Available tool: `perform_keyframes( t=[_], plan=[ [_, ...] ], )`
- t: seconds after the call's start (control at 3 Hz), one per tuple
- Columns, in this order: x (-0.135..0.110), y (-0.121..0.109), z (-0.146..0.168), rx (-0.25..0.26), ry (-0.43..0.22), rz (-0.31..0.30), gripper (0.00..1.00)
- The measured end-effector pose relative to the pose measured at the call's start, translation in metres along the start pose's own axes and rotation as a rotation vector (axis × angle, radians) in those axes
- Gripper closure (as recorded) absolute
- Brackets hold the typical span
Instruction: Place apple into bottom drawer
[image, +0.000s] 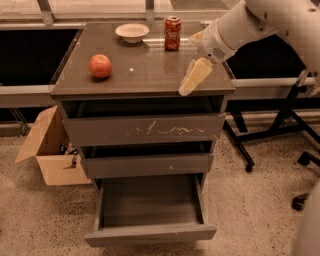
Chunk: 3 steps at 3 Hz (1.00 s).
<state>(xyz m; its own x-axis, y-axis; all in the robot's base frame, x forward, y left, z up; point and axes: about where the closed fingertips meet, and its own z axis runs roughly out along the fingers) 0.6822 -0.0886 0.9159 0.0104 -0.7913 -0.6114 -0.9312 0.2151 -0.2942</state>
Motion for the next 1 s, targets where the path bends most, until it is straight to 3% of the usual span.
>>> perform_keyframes(
  t=[0.67, 1.0],
  plan=[
    [-0.059, -0.044, 0.095, -0.002, -0.152, -0.007, 0.00],
    [-0.060, -0.044, 0.098, -0.007, -0.161, -0.006, 0.00]
  ],
)
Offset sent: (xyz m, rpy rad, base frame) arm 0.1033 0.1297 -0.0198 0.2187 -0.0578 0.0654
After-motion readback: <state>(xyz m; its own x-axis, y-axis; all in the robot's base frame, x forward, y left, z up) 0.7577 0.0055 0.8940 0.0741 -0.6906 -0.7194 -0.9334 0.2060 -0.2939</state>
